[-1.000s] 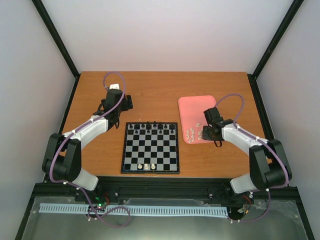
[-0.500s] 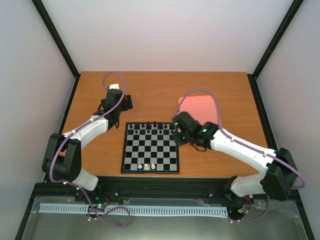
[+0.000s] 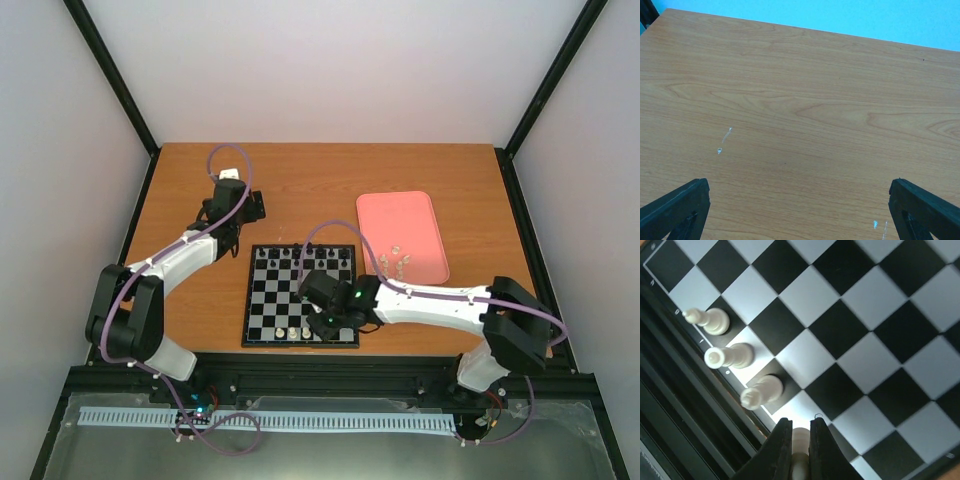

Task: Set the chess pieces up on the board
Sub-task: Place the chess piece on the chessboard.

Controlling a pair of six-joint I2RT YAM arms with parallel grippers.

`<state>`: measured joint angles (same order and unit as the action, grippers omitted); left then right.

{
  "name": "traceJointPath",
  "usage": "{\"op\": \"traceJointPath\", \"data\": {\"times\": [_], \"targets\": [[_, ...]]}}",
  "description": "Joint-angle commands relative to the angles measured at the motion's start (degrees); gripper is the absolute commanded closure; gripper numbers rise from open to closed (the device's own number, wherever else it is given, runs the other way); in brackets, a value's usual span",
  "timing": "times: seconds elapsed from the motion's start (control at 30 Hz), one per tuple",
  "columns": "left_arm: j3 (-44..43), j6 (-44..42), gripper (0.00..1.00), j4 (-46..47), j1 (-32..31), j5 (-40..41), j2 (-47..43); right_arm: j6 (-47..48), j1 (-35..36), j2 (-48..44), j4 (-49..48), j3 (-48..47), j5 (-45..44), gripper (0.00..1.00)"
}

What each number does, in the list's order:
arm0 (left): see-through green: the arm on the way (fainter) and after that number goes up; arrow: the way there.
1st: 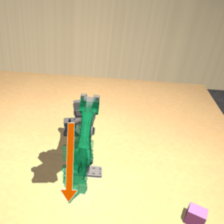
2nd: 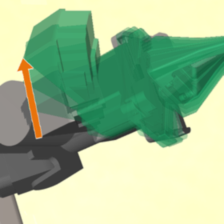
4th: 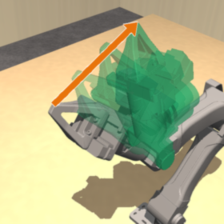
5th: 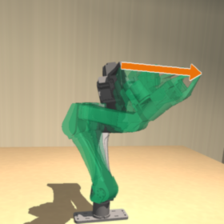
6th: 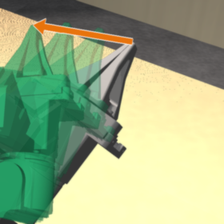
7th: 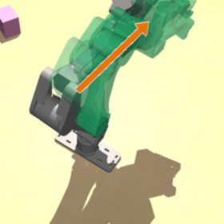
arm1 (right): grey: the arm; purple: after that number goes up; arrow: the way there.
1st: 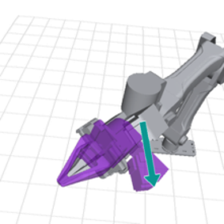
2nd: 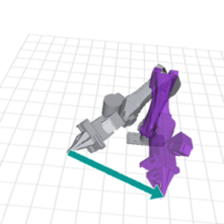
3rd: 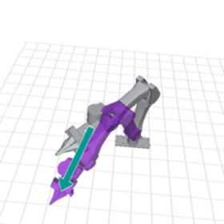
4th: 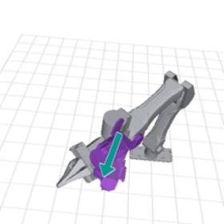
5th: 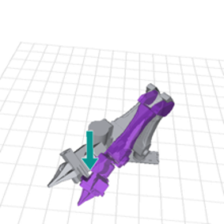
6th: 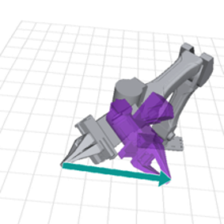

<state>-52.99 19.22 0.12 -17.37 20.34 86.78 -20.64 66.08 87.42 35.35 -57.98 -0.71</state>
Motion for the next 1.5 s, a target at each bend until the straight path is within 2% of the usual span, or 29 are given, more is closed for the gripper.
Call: {"op": "traceJointPath", "data": {"times": [0.0, 0.53, 1.13, 1.47], "targets": [[-2.2, -1.1, 0.0, 0.6, -0.1, 0.3, 1.0, -0.8, 2.4, 3.5, -2.1, -0.9, 1.1, 0.97], [-1.9, -1.2, 0.0, 0.8, -0.1, 0.6, 0.6, -1.3, 3.4, 7.8, -1.3, -2.1, -3.5, 0.97], [-1.9, -1.4, 0.0, 0.8, -0.1, 0.6, 0.9, -1.1, 3.7, 9.3, -2.8, -2.0, -2.7, 0.97], [-2.0, -1.5, 0.0, 0.7, -0.2, 0.6, 0.7, -0.4, 4.2, 7.6, -2.3, -1.8, -4.0, 0.77]]}}
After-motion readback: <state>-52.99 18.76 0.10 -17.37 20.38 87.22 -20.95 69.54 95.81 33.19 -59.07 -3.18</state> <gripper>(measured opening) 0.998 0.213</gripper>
